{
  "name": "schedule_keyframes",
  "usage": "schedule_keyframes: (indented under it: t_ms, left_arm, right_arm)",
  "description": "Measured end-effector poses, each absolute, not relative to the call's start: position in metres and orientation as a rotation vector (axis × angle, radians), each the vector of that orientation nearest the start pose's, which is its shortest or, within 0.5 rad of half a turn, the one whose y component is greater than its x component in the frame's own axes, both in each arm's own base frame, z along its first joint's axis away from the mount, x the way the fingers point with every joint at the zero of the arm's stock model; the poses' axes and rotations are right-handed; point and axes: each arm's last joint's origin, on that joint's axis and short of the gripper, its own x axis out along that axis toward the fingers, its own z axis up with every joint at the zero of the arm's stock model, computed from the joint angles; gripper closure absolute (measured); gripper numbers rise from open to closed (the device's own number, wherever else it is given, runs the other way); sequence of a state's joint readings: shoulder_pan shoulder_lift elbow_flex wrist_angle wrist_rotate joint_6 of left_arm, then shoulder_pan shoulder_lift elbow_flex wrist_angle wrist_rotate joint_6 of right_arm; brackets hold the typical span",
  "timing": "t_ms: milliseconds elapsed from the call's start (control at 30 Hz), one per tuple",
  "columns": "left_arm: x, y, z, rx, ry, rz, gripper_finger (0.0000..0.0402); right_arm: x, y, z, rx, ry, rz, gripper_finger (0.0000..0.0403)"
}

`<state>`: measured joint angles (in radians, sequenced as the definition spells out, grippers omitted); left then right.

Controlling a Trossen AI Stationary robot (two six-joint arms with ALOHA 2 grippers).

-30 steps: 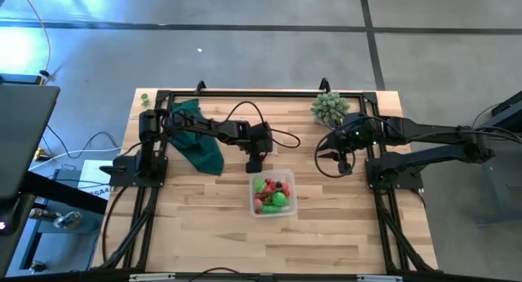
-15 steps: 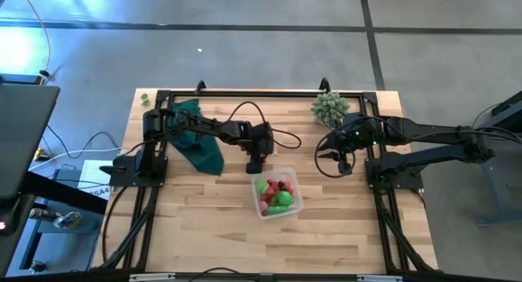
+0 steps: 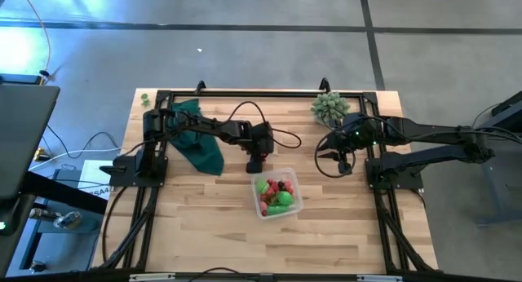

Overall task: Pick and placing Produce into tupperware
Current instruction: Put the red cherry into the container

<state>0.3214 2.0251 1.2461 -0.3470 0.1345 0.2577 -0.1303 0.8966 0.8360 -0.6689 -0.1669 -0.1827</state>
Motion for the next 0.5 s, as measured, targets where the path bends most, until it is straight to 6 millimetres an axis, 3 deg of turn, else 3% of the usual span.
schedule_keyframes:
  t_ms: [333,500]
  left_arm:
    - [0.374,0.12,0.125,-0.028,1.113,0.021,0.0279]
    - [0.368,0.119,0.134,-0.026,1.132,0.03,0.0297]
  right_arm:
    - [0.174,-0.018,0.291,-0.067,0.715,0.101,0.0313]
    - [0.174,-0.018,0.291,-0.067,0.715,0.101,0.0313]
